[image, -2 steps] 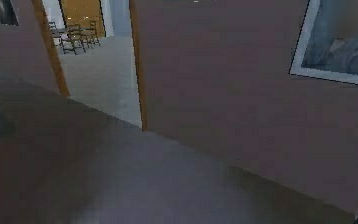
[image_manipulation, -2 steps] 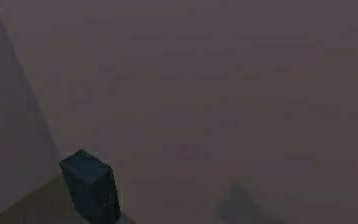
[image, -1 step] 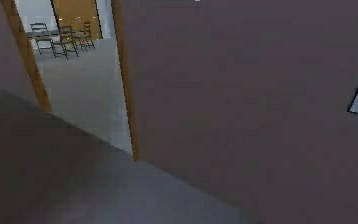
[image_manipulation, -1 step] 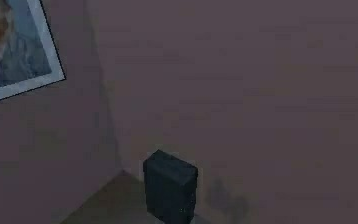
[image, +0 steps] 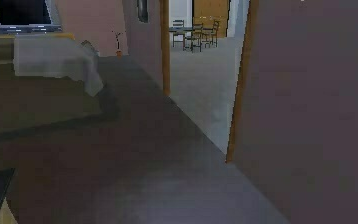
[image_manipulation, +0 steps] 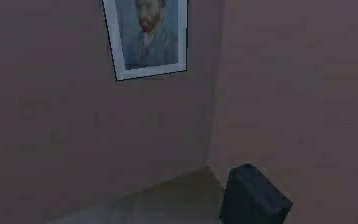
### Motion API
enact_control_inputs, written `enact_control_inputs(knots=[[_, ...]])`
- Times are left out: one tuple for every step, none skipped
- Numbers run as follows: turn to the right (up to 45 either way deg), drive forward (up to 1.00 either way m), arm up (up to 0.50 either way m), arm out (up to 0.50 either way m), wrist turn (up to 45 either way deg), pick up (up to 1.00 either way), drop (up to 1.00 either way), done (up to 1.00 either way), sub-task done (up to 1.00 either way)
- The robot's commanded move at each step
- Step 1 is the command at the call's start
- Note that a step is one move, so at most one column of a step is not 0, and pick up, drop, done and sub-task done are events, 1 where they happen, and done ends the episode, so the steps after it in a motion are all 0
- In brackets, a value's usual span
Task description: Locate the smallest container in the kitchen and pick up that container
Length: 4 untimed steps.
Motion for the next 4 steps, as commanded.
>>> enact_control_inputs(knots=[[0.0,1.00,0.00,0.00,0.0,0.00,0.00,0.00,0.00],[-6.0,0.00,0.00,0.00,0.0,0.00,0.00,0.00,0.00],[0.0,0.60,0.00,0.00,0.0,0.00,0.00,0.00,0.00],[0.0,0.50,0.00,0.00,0.0,0.00,0.00,0.00,0.00]])
